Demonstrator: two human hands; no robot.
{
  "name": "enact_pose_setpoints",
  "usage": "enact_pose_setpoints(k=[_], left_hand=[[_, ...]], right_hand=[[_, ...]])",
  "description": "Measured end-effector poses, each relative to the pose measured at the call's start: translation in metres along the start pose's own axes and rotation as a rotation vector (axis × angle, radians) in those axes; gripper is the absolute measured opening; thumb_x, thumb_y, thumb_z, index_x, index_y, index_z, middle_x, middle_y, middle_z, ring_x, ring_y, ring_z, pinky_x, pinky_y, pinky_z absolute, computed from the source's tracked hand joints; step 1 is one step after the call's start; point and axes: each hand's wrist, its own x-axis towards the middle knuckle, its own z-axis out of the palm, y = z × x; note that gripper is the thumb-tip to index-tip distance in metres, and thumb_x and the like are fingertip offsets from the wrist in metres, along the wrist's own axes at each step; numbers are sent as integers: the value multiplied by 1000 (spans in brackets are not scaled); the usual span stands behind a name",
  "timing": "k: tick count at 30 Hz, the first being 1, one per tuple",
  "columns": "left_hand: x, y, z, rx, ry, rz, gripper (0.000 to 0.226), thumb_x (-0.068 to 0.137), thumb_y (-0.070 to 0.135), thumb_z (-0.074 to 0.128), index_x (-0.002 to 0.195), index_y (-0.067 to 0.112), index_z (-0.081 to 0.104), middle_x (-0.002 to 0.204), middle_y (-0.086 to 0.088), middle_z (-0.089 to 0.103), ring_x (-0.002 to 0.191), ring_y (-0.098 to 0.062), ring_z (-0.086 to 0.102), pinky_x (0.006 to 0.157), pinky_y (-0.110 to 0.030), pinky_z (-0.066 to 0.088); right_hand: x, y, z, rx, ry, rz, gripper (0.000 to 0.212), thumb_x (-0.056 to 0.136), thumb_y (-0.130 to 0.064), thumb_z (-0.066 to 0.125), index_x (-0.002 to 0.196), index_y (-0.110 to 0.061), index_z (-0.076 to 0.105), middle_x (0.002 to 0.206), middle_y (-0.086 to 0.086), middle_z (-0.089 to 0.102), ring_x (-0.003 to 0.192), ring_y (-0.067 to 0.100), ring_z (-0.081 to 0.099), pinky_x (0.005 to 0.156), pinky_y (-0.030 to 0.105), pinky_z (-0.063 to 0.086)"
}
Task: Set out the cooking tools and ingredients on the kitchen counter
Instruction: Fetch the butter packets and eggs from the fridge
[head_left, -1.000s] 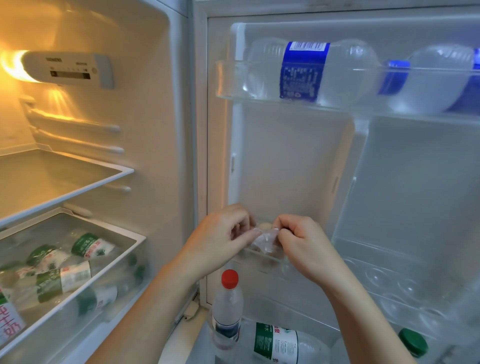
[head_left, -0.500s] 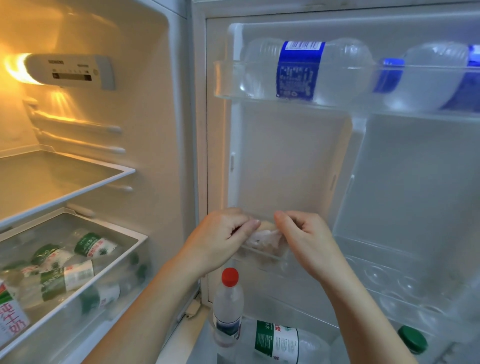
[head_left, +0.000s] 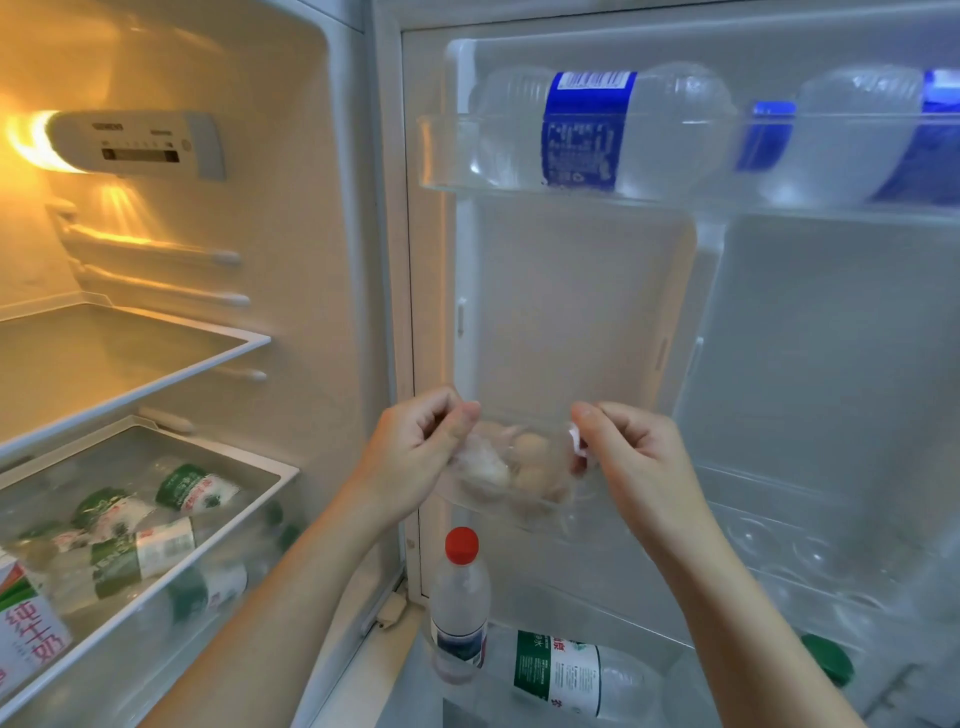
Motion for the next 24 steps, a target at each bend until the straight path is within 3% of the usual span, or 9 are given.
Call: enact_pose_setpoints(k=[4,7,10,12,16,19,24], left_hand=[[1,6,-18,194,-73,62,38,88,53,41,63,31,57,60,12,56,57,-5,50,56,-17,36],[-1,5,-31,371,-146,126,48,89,54,40,61,21,61,58,5,57,58,-11,54,54,-14,35],[-9,1,-45,430,-150,164,49,90,50,43,59,15,59,61,2,55,62,-15,54,59,-23,40],[-15,-2,-53,437,-163,161,43,90,48,45,60,23,62,66,5,56,66,-13,57,63,-28,44],[-29,-8,-57,568,-260,153,39,89,51,44,69,27,66,79,12,61,78,-7,60,68,-34,49],[-38,-13,-57,619,-286,164,38,90,51,43,83,28,73,94,22,65,94,3,59,79,-29,49],[-44,-20,-55,522,-191,46,37,88,50,44,92,29,75,101,24,68,99,5,60,85,-25,49]], right_hand=[[-8,-3,-15,-332,-182,-87,37,89,-35,56,59,-16,44,49,-6,41,49,6,34,50,25,30],[-14,-14,-31,-604,-326,-166,33,91,-38,53,62,-22,48,50,-7,43,48,8,35,50,25,29],[-18,-19,-40,-828,-436,-240,40,93,-45,45,64,-17,47,52,-2,43,52,16,40,49,27,30],[-22,-17,-45,-940,-464,-329,42,90,-47,40,63,-16,44,54,-3,41,53,17,40,49,29,34],[-33,-10,-50,-1071,-487,-490,36,89,-44,44,61,-24,55,66,-12,45,50,8,42,42,27,38],[-39,-6,-50,-1142,-450,-575,35,89,-40,46,58,-26,56,69,-12,46,53,9,45,49,20,31],[-43,-6,-49,-1201,-435,-641,35,87,-34,47,55,-25,57,70,-9,47,60,15,47,59,27,38]])
